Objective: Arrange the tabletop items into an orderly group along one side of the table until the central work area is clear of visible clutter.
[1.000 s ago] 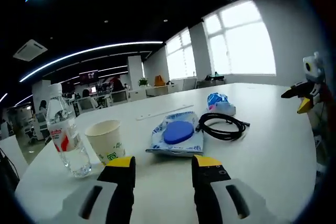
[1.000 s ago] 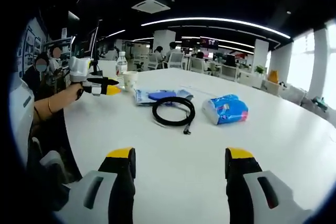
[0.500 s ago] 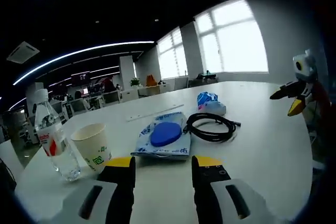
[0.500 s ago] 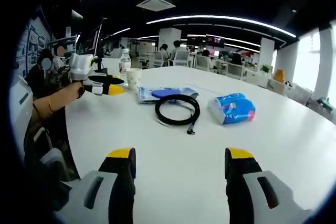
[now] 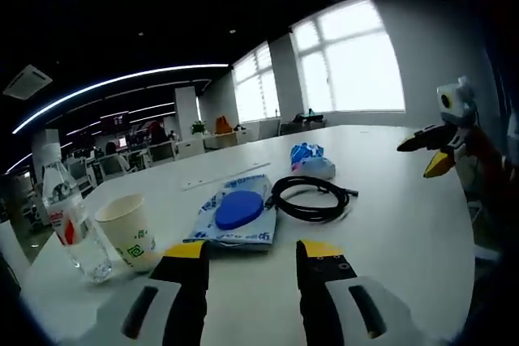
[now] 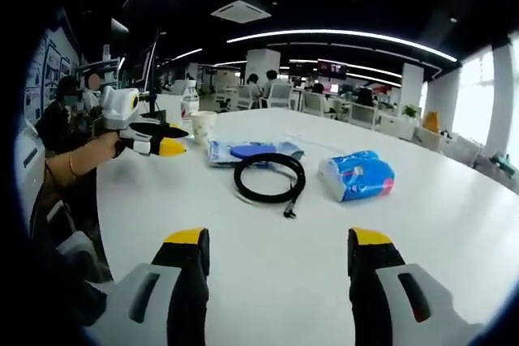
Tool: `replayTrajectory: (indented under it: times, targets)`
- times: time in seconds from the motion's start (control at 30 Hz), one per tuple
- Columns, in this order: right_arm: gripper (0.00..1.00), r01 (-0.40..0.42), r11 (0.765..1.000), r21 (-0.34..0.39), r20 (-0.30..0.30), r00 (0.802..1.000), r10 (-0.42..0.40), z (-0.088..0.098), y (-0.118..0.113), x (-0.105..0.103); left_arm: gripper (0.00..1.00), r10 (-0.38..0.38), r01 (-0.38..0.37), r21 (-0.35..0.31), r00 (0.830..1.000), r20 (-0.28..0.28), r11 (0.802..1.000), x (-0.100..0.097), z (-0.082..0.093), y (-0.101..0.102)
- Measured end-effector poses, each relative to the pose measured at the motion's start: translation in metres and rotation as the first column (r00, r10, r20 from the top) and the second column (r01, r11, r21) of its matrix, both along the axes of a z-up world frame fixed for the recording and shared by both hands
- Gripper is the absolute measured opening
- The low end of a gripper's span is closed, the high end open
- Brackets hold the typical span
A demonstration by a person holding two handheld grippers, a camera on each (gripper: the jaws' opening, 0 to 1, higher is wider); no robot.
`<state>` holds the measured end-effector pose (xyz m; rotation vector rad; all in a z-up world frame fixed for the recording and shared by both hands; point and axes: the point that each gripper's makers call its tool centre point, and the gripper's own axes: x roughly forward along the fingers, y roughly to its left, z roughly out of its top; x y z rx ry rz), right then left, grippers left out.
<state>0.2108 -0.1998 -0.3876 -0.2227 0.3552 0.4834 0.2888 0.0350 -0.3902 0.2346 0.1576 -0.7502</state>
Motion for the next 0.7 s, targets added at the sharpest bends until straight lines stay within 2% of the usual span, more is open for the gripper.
replayTrajectory:
  times: [0.23, 0.4, 0.7]
  targets:
    - [0.68, -0.029, 0.999, -0.02, -0.019, 0.999, 0.029, -0.006, 0.006, 0.001, 0.43, -0.006, 0.006, -0.002, 1.0, 0.0, 1.0, 0.001, 0.002, -0.002]
    - [0.68, -0.044, 0.998, -0.036, -0.021, 0.999, 0.044, -0.006, 0.008, 0.01, 0.43, -0.018, 0.018, 0.016, 1.0, 0.007, 1.0, -0.002, 0.002, -0.006]
    - [0.67, -0.048, 0.998, -0.04, -0.033, 0.998, 0.047, -0.01, 0.008, 0.02, 0.43, -0.03, 0.03, 0.007, 1.0, -0.008, 1.0, -0.002, -0.001, -0.009]
